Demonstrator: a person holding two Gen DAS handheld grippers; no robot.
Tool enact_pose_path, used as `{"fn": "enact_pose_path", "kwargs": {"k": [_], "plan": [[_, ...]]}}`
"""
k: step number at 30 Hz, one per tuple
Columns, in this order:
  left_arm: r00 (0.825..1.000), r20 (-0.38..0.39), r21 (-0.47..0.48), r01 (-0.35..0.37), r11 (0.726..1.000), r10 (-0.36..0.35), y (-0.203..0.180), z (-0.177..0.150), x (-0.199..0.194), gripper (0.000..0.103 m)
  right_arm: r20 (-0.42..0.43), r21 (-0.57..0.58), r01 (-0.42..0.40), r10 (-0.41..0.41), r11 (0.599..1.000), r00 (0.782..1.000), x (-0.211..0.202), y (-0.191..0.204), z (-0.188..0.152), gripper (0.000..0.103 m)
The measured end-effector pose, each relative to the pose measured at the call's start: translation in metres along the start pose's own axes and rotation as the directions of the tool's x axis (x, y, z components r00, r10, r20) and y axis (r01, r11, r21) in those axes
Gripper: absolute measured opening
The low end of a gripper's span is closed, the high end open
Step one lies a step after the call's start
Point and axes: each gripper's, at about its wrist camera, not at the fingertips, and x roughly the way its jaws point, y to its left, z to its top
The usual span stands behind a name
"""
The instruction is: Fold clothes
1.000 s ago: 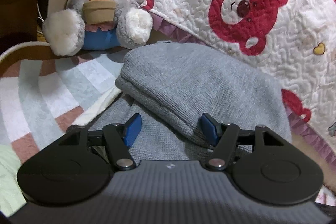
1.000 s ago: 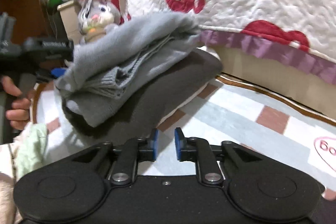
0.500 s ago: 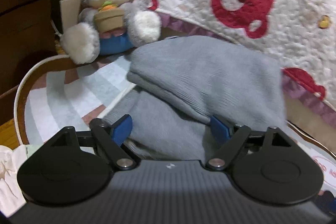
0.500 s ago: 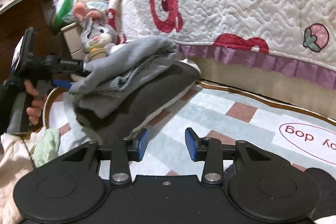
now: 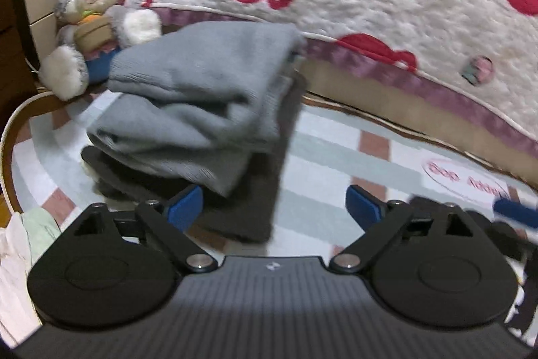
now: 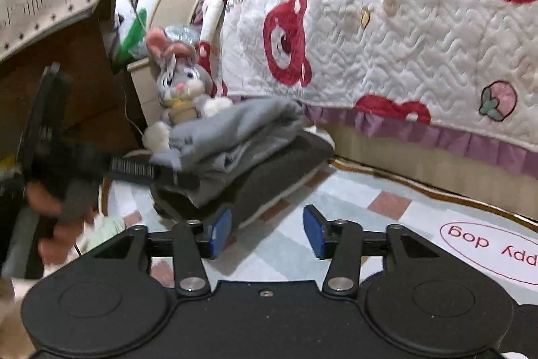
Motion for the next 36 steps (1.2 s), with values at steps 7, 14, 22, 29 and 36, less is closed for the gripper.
{"fn": "enact_pose_path", "kwargs": {"k": [7,14,22,29,36], "plan": [[0.998,-0.067,0.022,-0.002,1.0,0.004,-0.027,-0.022,-0.026,0.097,-0.001,-0.029,0.037,-0.037,0.999,0.999,-0.026,0.011,0.0,0.076],[0.995,-0.098,0.049,-0.031,0.998,0.036,-0.045,-0.028,-0.049,0.099,-0.036,-0.101,0.065,-0.069,0.993,0.997,-0.033,0.023,-0.007,0.092],[0.991,-0.122,0.048,-0.05,0.998,0.055,-0.046,-0.03,-0.063,0.102,-0.075,-0.11,0.058,-0.067,0.992,0.995,-0.03,0.027,-0.009,0.092],[0.991,-0.109,0.068,-0.064,0.996,0.071,-0.051,-0.029,-0.068,0.102,-0.088,-0.051,0.051,-0.055,0.997,0.995,-0.027,0.025,-0.009,0.092],[0.993,-0.091,0.109,-0.061,0.992,0.071,-0.061,-0.028,-0.068,0.102,-0.091,-0.11,0.109,-0.12,0.988,0.989,-0.025,0.031,-0.01,0.092]]}}
